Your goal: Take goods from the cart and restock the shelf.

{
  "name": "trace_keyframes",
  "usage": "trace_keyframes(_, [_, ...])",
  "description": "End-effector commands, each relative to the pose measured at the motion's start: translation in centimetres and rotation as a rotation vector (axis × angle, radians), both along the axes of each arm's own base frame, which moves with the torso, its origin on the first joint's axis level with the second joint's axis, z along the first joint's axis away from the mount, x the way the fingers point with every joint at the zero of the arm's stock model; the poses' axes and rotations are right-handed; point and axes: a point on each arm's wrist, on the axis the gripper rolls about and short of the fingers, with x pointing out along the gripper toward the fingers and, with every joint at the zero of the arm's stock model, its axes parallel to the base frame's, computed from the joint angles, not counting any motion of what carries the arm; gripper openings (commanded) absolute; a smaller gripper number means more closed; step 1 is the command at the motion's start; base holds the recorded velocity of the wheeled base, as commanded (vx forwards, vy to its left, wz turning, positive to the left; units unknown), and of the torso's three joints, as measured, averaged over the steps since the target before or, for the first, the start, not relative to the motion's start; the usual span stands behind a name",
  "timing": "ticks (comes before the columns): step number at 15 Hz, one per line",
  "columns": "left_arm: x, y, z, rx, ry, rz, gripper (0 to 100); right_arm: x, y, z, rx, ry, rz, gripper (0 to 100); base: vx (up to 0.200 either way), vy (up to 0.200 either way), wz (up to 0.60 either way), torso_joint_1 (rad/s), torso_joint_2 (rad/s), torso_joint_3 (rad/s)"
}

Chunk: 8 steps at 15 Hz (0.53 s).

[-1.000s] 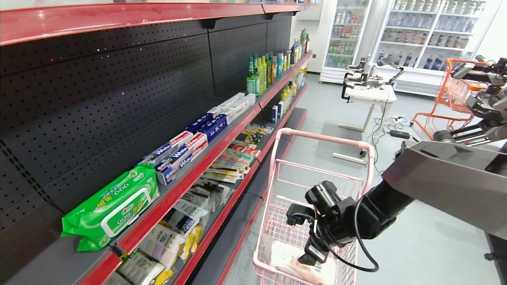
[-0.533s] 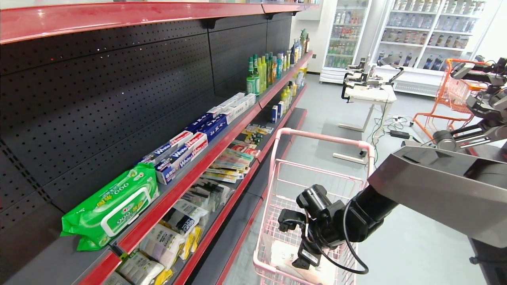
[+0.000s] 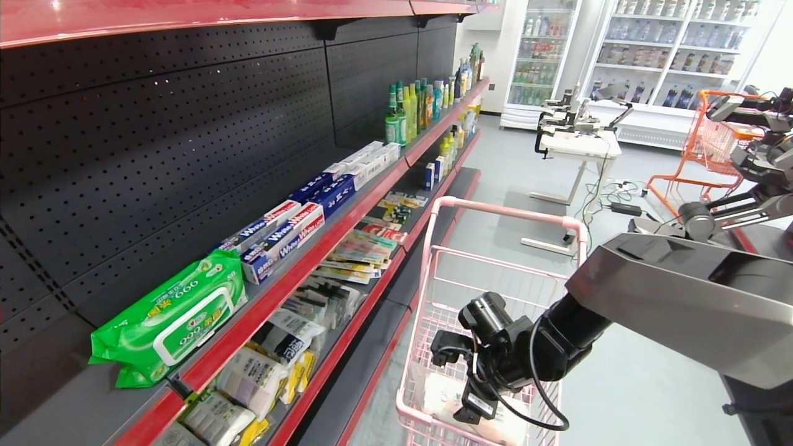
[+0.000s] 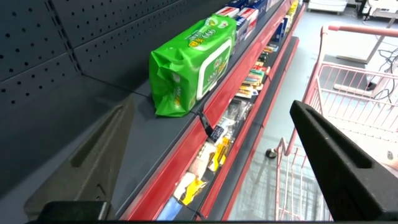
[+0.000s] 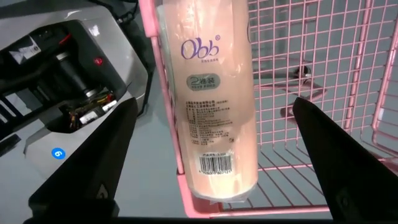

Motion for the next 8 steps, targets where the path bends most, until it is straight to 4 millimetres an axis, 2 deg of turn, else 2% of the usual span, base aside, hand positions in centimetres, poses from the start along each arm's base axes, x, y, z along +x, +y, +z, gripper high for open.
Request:
trace_keyframes(1, [0.01,0.00,0.01,0.000,0.001,-0.001,100,-0.03,0.18,0.10,0.001,-0.004,0.010,100,0.000,0.000,0.00,-0.085,0.19,0.105])
trace_keyframes(8, [0.01,0.00,0.01,0.000,0.001,0.001,100,-0.54,0.59,-0.02,0.001,0.005,0.022,100,0.000,0.000,0.00,-0.099,0.21,0.111])
